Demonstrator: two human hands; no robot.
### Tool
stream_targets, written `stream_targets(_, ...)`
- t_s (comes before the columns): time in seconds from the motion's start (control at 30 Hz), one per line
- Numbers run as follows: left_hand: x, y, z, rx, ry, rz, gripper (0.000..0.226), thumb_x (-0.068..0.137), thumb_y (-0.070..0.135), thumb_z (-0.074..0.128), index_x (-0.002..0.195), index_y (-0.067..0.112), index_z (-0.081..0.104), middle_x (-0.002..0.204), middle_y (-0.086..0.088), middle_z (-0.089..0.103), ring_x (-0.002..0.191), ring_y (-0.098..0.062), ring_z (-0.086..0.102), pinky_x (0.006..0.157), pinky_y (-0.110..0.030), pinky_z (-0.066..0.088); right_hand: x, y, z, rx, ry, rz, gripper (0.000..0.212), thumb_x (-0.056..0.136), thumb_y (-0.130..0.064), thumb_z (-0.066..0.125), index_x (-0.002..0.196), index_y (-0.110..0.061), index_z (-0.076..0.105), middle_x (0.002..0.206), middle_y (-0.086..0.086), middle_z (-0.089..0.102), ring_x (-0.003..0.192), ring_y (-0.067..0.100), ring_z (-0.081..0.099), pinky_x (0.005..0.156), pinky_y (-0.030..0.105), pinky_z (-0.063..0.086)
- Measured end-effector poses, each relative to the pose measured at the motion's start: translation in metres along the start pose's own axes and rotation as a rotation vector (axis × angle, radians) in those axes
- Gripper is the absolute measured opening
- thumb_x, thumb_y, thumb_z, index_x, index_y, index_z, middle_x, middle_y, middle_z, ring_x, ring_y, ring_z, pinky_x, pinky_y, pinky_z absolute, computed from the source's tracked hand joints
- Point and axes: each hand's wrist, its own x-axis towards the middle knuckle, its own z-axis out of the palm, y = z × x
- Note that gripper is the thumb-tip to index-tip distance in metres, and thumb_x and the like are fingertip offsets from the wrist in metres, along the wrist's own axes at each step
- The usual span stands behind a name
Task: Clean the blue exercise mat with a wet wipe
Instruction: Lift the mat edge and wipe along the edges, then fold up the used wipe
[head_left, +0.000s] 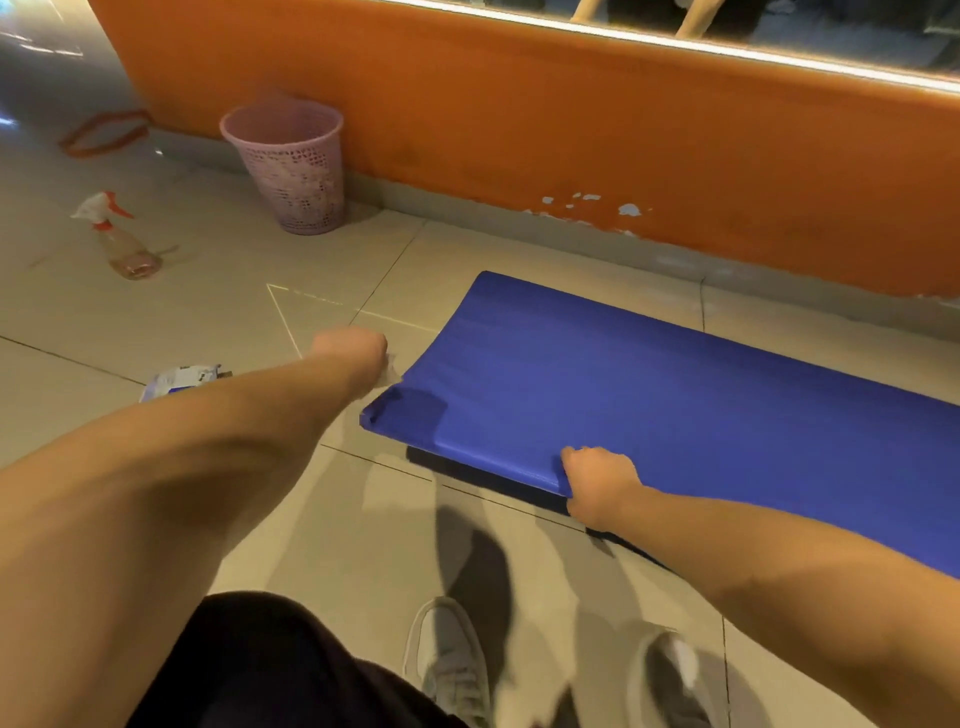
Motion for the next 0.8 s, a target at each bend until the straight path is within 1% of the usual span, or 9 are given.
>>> stream_targets(0.13,-0.002,0.042,0.011,-0.075,-0.128,0.167,0.043,0.105,0.036,0.035,0.139,0.017,0.054,0.11,-0.013,0.061,0.105,-0.032,0.059,0.091,-0.034,0.045,0.01,-0.017,0.036,-0.011,0.003,0.041,0.043,0.086,-0.014,0.065,0.123,-0.015,0.044,0.119,0.006,0.051,0.111,0.026,0.052,0.076,0.033,0.037)
stream_targets(0.2,-0.004,0.059,0.024,-0.078,-0.186,0.226,0.041,0.102,0.037,0.037,0.129,0.015,0.058,0.111,-0.014,0.064,0.108,-0.033,0.061,0.089,-0.035,0.047,0.014,-0.023,0.049,-0.016,0.002,0.047,0.048,0.084,-0.012,0.066,0.126,-0.014,0.042,0.124,0.008,0.049,0.116,0.027,0.049,0.083,0.033,0.04)
stream_targets(0.33,-0.004,0.081,0.048,-0.151,-0.34,0.206,0.04,0.085,0.045,0.06,0.111,0.014,0.063,0.111,-0.01,0.067,0.097,-0.028,0.064,0.084,-0.038,0.052,0.023,-0.022,0.068,0.024,-0.059,0.009,0.049,0.085,-0.015,0.067,0.128,-0.014,0.044,0.127,0.009,0.048,0.12,0.03,0.048,0.092,0.037,0.044)
stream_targets(0.4,-0.007,0.088,0.051,-0.149,-0.373,0.226,0.043,0.085,0.042,0.061,0.117,0.014,0.062,0.116,-0.011,0.064,0.103,-0.029,0.062,0.089,-0.038,0.053,0.026,-0.017,0.066,0.076,-0.189,-0.069,0.036,0.086,-0.021,0.066,0.118,-0.014,0.053,0.118,0.01,0.057,0.111,0.032,0.057,0.085,0.039,0.049)
stream_targets(0.47,-0.015,0.091,0.049,-0.135,-0.391,0.279,0.046,0.093,0.035,0.057,0.132,0.011,0.052,0.125,-0.013,0.058,0.113,-0.032,0.059,0.1,-0.042,0.049,0.027,-0.013,0.052,0.157,-0.306,-0.119,0.012,0.087,-0.023,0.063,0.094,-0.014,0.059,0.095,0.009,0.061,0.094,0.033,0.061,0.084,0.041,0.054)
stream_targets(0.53,-0.02,0.086,0.045,-0.173,-0.377,0.292,0.051,0.096,0.021,0.059,0.142,0.008,0.042,0.129,-0.013,0.057,0.108,-0.027,0.06,0.097,-0.038,0.051,0.029,-0.014,0.028,0.404,-0.343,-0.076,0.012,0.091,-0.02,0.06,0.094,-0.009,0.063,0.089,0.01,0.063,0.083,0.032,0.062,0.079,0.039,0.057)
stream_targets(0.63,-0.034,0.078,0.026,-0.279,-0.259,0.285,0.024,0.093,0.013,0.06,0.117,0.01,0.059,0.101,-0.01,0.07,0.077,-0.019,0.061,0.073,-0.033,0.053,0.028,-0.028,-0.019,1.222,-0.47,0.05,0.029,0.1,-0.017,0.054,0.121,0.003,0.057,0.086,0.013,0.059,0.066,0.031,0.061,0.062,0.035,0.052)
stream_targets(0.73,-0.055,0.061,-0.001,-0.345,-0.093,0.25,0.015,0.096,0.024,0.056,0.1,0.013,0.065,0.085,-0.002,0.065,0.073,-0.019,0.059,0.061,-0.027,0.046,0.012,-0.049,-0.074,1.697,-0.589,0.006,0.03,0.105,-0.024,0.053,0.126,-0.003,0.058,0.107,0.023,0.072,0.094,0.04,0.074,0.074,0.041,0.061)
stream_targets(0.8,-0.071,0.044,-0.015,-0.384,0.016,0.193,0.015,0.094,0.033,0.061,0.091,0.019,0.063,0.08,0.0,0.061,0.072,-0.02,0.058,0.052,-0.024,0.037,-0.001,-0.061,-0.103,1.821,-0.599,-0.091,0.026,0.104,-0.013,0.053,0.126,-0.001,0.061,0.111,0.021,0.073,0.095,0.036,0.075,0.069,0.036,0.061)
